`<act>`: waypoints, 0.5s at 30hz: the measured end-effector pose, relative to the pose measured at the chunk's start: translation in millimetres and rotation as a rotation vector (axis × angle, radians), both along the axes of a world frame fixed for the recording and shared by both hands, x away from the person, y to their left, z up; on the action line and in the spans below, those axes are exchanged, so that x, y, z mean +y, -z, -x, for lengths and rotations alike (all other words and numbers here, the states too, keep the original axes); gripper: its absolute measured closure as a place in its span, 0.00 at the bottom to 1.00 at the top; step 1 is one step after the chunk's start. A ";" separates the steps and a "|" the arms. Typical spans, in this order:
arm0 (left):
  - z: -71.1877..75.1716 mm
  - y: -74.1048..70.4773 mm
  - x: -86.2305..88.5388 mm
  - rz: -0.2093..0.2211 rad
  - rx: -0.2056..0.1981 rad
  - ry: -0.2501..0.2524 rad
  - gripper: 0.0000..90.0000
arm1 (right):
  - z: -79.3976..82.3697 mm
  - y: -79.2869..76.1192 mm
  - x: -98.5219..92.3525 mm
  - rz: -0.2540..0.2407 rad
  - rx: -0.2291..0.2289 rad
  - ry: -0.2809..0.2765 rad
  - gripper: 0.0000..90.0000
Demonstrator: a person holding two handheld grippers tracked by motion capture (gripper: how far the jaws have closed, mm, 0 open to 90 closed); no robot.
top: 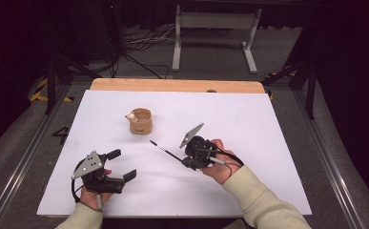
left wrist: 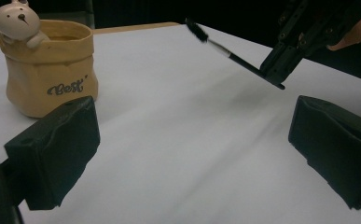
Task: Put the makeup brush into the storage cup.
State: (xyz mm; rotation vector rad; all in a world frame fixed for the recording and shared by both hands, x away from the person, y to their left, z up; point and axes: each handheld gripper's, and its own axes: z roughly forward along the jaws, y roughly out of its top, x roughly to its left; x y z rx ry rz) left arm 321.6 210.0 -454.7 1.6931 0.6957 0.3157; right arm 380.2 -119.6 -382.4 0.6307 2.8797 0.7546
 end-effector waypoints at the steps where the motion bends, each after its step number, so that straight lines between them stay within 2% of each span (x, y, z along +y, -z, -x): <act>1: 0.1 -0.1 -0.1 0.001 0.000 0.000 0.03 | 1.0 -0.5 -2.5 -0.025 -0.017 0.000 0.95; 3: 0.1 -0.1 -0.2 0.000 0.000 0.000 0.03 | 4.2 -0.8 -7.2 -0.101 -0.050 -0.037 0.95; 8: 0.0 -0.3 -0.2 -0.001 -0.002 0.002 0.03 | 9.8 2.0 -13.3 -0.209 -0.100 -0.067 0.95; 10: 0.4 -0.4 -0.3 0.001 0.001 0.001 0.03 | 10.9 3.0 -15.7 -0.249 -0.114 -0.074 0.95; 11: 0.4 -0.4 -0.3 0.001 0.001 0.001 0.04 | 10.9 3.0 -15.7 -0.249 -0.114 -0.074 0.95; 12: 0.4 -0.4 -0.1 0.002 0.002 0.003 0.04 | 12.0 4.9 -17.7 -0.282 -0.122 -0.072 0.95; 15: 0.3 -0.3 -0.2 0.006 0.001 0.004 0.04 | 14.1 9.0 -20.7 -0.326 -0.142 -0.075 0.95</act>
